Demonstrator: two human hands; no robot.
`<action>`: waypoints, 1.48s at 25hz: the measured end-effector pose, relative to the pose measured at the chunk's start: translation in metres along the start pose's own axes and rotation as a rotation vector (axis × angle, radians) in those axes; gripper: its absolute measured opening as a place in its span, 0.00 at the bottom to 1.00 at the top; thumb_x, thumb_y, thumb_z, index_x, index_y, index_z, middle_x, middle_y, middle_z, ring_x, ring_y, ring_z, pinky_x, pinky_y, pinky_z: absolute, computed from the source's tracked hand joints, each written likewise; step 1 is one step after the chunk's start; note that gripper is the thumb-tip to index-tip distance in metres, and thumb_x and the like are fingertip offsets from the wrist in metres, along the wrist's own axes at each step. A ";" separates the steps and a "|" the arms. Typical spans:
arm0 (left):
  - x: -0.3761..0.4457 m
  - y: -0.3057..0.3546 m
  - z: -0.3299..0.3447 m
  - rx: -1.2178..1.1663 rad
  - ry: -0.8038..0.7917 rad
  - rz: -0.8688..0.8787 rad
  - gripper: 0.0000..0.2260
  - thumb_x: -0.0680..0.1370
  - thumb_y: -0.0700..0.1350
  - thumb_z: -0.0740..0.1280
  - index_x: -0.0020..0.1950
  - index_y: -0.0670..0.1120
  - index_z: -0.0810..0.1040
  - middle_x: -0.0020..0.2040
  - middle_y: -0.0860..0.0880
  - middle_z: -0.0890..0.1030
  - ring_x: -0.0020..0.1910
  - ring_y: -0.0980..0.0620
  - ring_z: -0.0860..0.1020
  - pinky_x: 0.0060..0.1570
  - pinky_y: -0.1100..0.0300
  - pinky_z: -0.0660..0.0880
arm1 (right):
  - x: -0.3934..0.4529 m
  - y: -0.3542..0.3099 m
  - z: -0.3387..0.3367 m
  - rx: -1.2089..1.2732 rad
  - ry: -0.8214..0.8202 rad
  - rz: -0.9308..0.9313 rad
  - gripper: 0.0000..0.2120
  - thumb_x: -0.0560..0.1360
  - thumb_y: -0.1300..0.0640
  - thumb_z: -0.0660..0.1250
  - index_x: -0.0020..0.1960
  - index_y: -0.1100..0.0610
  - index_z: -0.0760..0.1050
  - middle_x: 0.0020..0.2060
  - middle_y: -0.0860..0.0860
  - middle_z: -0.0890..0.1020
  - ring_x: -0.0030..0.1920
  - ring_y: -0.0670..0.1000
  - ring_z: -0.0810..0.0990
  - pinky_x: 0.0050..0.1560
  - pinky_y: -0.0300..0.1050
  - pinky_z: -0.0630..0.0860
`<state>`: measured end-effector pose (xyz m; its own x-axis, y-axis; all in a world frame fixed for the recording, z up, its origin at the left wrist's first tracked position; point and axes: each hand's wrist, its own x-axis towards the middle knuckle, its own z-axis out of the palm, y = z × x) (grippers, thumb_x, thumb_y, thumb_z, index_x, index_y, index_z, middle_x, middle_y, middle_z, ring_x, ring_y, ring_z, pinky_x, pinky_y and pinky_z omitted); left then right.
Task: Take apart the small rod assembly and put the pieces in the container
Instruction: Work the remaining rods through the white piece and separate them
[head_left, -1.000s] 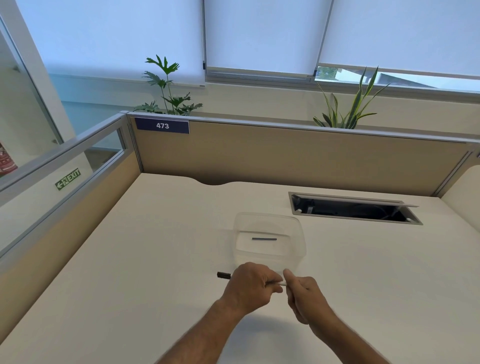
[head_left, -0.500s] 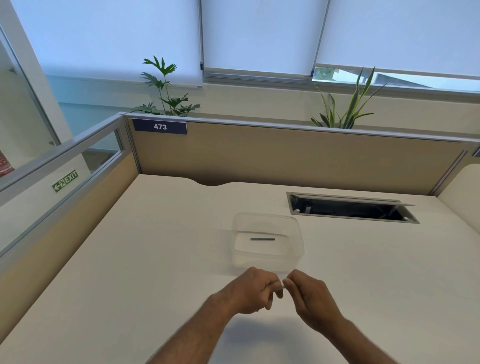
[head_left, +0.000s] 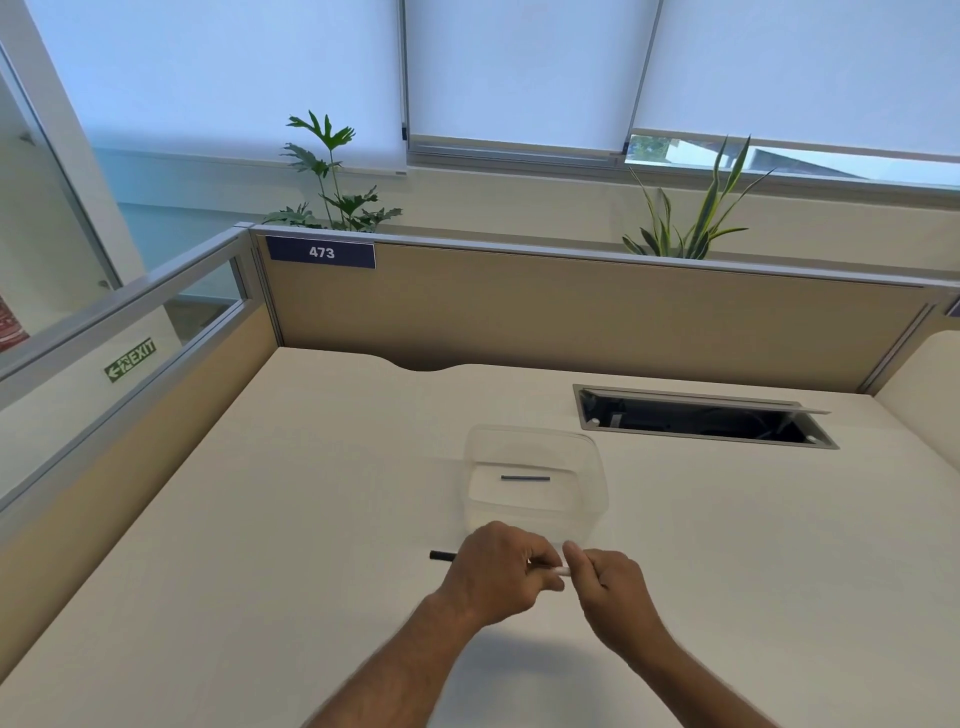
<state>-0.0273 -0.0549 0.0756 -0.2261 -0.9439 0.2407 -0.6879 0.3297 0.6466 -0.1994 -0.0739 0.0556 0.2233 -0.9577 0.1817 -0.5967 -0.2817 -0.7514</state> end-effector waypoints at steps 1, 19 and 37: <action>0.000 0.001 0.001 0.013 0.025 -0.006 0.09 0.72 0.53 0.73 0.48 0.50 0.86 0.42 0.53 0.87 0.38 0.55 0.82 0.42 0.60 0.79 | 0.001 0.000 0.001 0.039 -0.016 0.073 0.28 0.81 0.54 0.61 0.22 0.50 0.61 0.17 0.45 0.65 0.23 0.45 0.62 0.29 0.42 0.59; 0.000 0.005 -0.013 -0.242 -0.311 -0.130 0.13 0.80 0.47 0.64 0.39 0.46 0.83 0.28 0.52 0.80 0.22 0.61 0.74 0.28 0.73 0.70 | -0.012 0.001 -0.011 0.029 -0.010 -0.313 0.17 0.78 0.55 0.60 0.31 0.55 0.67 0.25 0.44 0.67 0.26 0.44 0.64 0.29 0.40 0.62; 0.002 0.002 0.014 -0.214 0.259 -0.079 0.12 0.67 0.50 0.79 0.46 0.51 0.80 0.35 0.54 0.84 0.35 0.58 0.81 0.37 0.57 0.80 | -0.009 -0.020 0.000 0.465 -0.004 0.232 0.15 0.79 0.46 0.64 0.37 0.50 0.78 0.27 0.46 0.80 0.27 0.45 0.75 0.30 0.42 0.72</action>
<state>-0.0383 -0.0567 0.0674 0.0236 -0.9394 0.3419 -0.5294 0.2784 0.8014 -0.1901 -0.0596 0.0689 0.1290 -0.9913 -0.0252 -0.2253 -0.0046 -0.9743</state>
